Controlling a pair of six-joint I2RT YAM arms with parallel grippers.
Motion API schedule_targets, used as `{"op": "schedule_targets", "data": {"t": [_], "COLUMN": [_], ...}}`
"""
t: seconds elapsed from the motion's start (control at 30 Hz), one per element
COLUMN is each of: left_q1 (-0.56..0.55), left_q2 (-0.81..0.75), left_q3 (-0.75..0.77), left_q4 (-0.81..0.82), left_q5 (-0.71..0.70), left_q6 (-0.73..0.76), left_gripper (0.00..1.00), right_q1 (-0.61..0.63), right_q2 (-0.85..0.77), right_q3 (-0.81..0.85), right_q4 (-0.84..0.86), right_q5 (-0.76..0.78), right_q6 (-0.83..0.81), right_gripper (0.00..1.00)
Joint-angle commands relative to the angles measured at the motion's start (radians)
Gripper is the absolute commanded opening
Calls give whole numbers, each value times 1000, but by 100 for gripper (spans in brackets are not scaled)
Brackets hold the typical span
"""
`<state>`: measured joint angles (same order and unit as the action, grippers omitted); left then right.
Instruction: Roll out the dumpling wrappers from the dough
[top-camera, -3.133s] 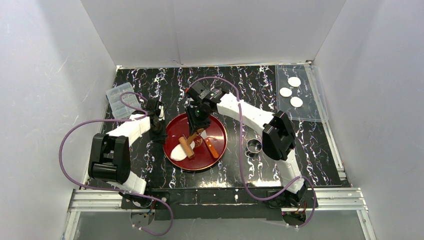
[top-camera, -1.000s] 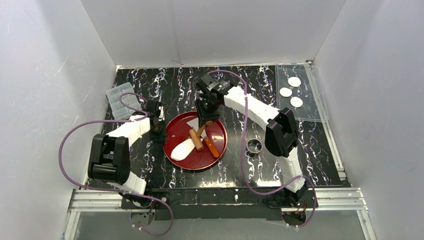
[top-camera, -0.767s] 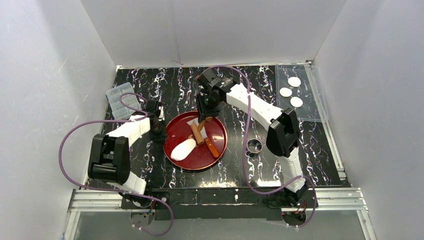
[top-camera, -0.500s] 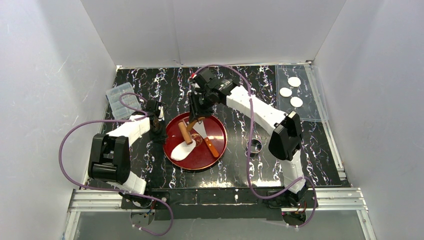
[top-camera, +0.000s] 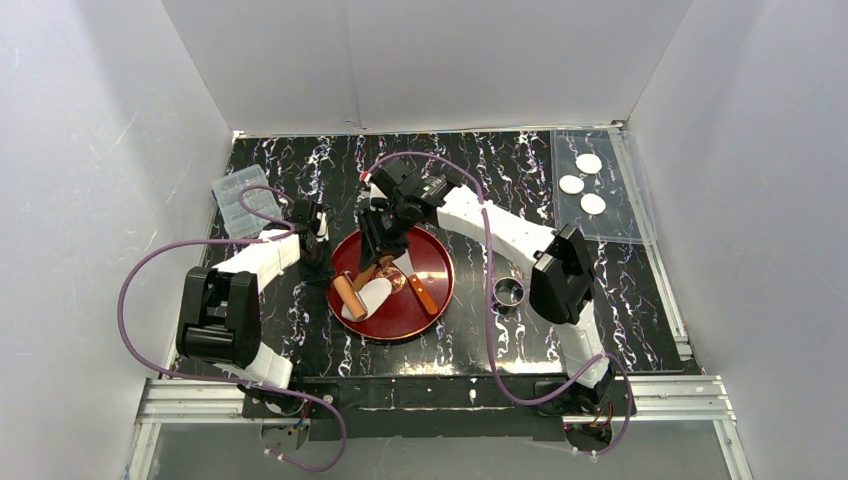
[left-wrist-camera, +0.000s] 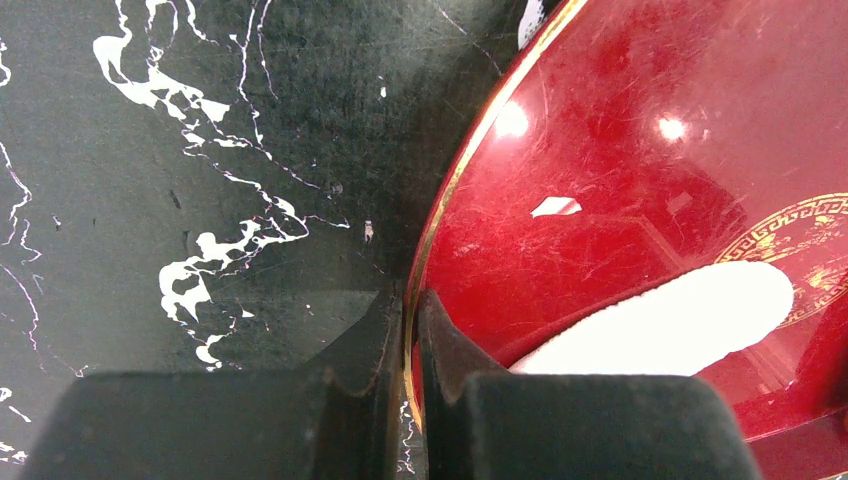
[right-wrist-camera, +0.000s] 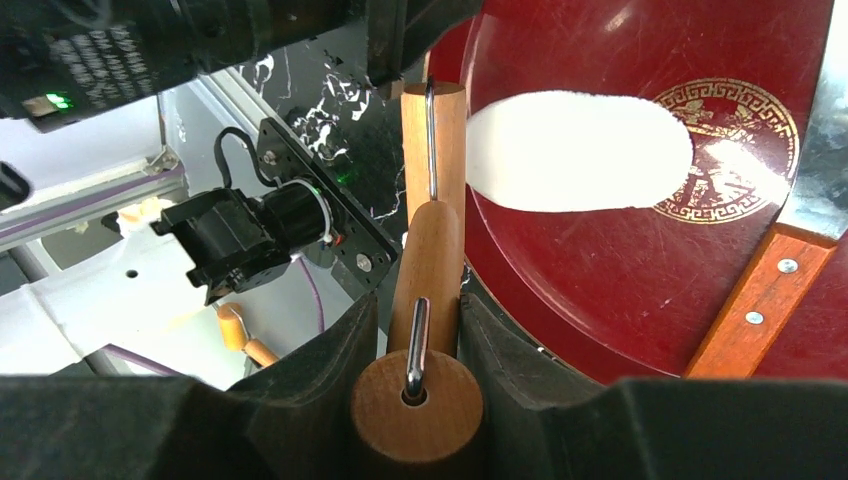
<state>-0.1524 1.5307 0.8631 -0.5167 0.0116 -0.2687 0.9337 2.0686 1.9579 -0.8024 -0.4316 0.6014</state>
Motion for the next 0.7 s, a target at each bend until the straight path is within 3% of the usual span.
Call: {"op": "schedule_targets", "data": {"t": [0.0, 0.27, 0.67], "left_q1": [2, 2, 2], "left_q2": [-1, -11, -20], "left_q3": [13, 9, 10], "left_q4": [-13, -13, -14], "left_q5": [-46, -47, -54], "left_q6": [11, 11, 11], "left_gripper": [0, 0, 0], "right_q1": [10, 11, -80], "right_q2": [2, 96, 66], "right_q3": [-34, -8, -161], "right_q4": [52, 47, -144], "right_q5": [-38, -26, 406], "right_q6": [2, -33, -174], "right_gripper": [1, 1, 1]}}
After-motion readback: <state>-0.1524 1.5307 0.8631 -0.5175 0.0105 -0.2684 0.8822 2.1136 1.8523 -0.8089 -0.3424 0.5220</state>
